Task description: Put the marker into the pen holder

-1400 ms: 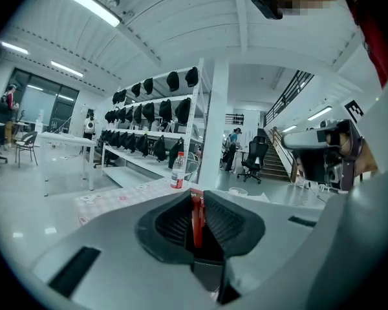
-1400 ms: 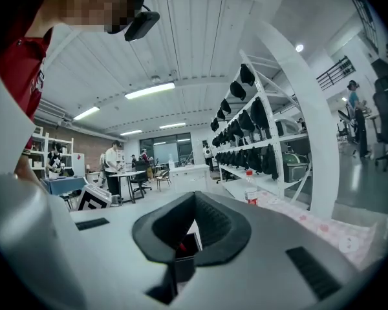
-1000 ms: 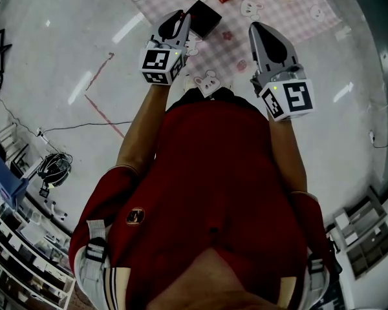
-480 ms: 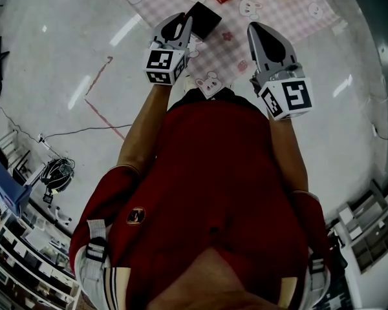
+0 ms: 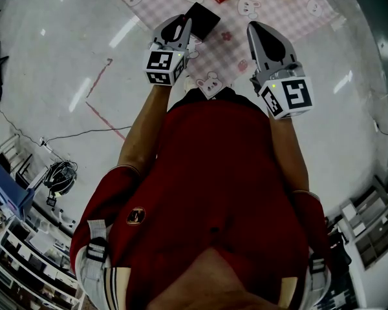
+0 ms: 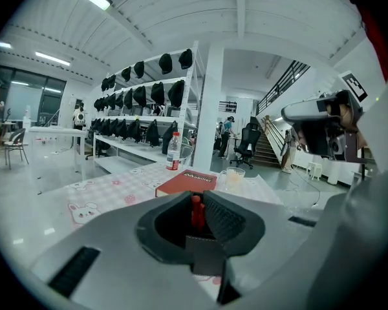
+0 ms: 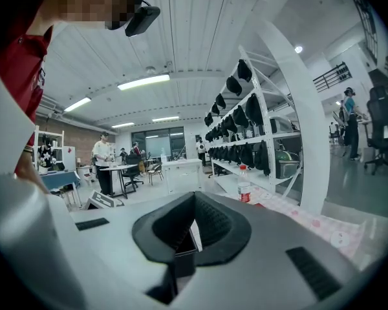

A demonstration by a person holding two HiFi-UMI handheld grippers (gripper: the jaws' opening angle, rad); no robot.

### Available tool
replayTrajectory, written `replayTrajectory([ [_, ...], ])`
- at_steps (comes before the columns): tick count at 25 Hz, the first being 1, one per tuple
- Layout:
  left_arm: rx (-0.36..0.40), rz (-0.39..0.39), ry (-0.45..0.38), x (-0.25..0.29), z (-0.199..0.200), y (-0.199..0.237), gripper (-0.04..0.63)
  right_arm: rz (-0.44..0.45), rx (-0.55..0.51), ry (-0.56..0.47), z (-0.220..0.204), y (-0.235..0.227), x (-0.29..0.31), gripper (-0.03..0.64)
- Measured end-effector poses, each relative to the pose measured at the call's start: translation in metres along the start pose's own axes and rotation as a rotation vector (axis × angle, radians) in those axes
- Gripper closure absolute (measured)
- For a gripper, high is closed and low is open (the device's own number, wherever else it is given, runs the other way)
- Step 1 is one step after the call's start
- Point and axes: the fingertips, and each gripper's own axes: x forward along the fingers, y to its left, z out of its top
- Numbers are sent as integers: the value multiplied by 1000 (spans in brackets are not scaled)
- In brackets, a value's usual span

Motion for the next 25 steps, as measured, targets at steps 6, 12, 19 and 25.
replayTrajectory([
  [6,-2,-1,10,3,-6,0,531,-4,4,3,-3,-3,1,618],
  [12,10,12,24,3,-9,2,531,0,9,4,-4,-3,0,618],
  [19,17,20,22,-2,-10,3,530,10,11,-1,-5,-1,0,618],
  [25,23,24,-6,-8,-1,-1,520,15,12,-6,-4,0,-4,618],
])
